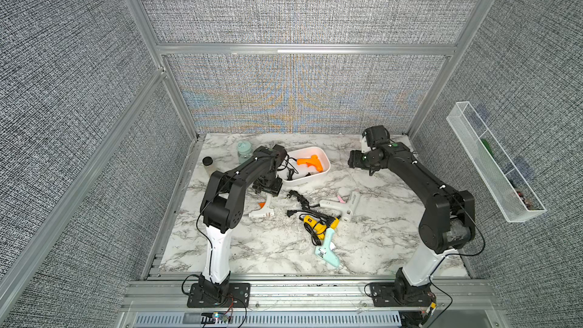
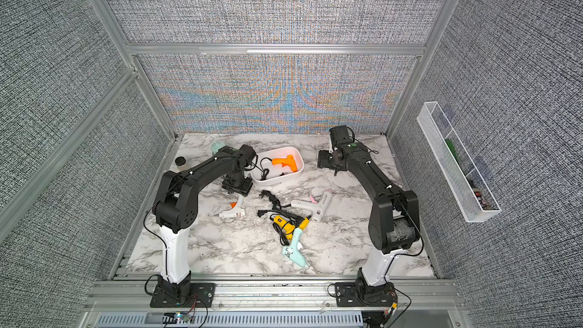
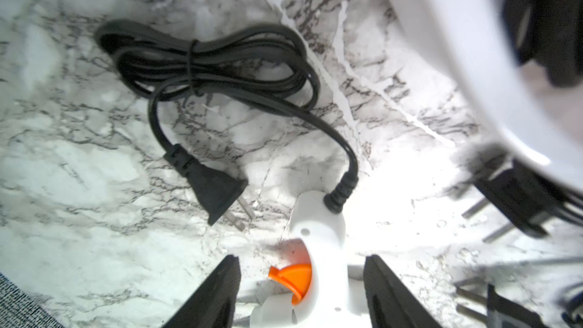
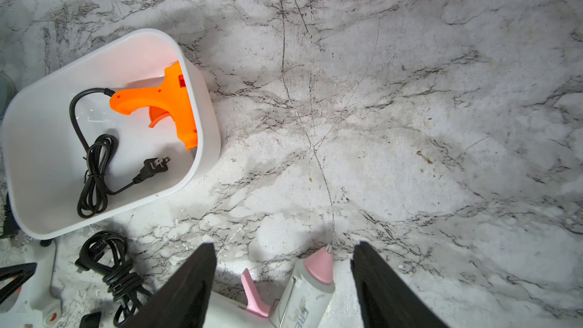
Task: Put the hot melt glue gun into the storage box
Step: Pick up the hot melt adhesive gun from the center of the board.
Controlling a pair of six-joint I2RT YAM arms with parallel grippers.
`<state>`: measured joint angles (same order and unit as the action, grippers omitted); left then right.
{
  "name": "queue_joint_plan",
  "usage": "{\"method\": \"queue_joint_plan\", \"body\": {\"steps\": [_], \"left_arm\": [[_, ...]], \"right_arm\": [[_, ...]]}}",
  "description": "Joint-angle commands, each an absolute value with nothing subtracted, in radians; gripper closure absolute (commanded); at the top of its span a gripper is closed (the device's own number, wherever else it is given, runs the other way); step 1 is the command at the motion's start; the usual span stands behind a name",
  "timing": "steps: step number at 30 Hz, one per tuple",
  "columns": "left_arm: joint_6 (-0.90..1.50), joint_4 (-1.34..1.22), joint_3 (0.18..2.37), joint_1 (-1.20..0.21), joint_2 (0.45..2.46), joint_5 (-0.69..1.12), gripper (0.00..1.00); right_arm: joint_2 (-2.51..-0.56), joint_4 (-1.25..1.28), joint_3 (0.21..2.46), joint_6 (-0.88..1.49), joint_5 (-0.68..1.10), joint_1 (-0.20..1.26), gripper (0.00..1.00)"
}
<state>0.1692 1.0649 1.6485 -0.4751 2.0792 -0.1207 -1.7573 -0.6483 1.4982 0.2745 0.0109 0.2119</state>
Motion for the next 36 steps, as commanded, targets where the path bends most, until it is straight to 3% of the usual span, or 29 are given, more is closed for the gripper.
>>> {"method": "queue_joint_plan", "body": {"steps": [1,11,21,24,28,30,32,36], "left_arm": [[0.188,1.093,1.634,-0.473,2.059,-0.114,0.35],[0.228,1.014,1.612,-0.447,2.137,-0.038,0.48],[0.244,1.006,1.578,-0.436,2.108,-0.004,0.81],[0.244,1.064,1.578,-0.436,2.021,-0.064,0.84],[0.252,1.173,1.679,-0.434,1.88,-0.117,0.86],[0.265,1.21,1.764,-0.434,1.848,-0.094,0.88],[0.299,1.234,1.86,-0.435,1.841,-0.066,0.99],[0.398,1.187,1.983,-0.436,1.848,0.054,1.0]], "right_arm": [[-1.755,-0.652,1.505,0.274,0.005,0.213,0.26],[-1.749,-0.655,1.506,0.272,0.005,0.213,0.26],[-1.74,-0.655,1.502,0.272,0.005,0.211,0.26],[-1.741,-0.66,1.512,0.269,0.003,0.209,0.26],[-1.744,-0.666,1.531,0.264,0.003,0.207,0.26],[-1.747,-0.669,1.537,0.263,0.003,0.206,0.26],[-1.747,-0.67,1.54,0.262,0.002,0.205,0.26],[-1.736,-0.67,1.536,0.265,0.002,0.204,0.26]]}}
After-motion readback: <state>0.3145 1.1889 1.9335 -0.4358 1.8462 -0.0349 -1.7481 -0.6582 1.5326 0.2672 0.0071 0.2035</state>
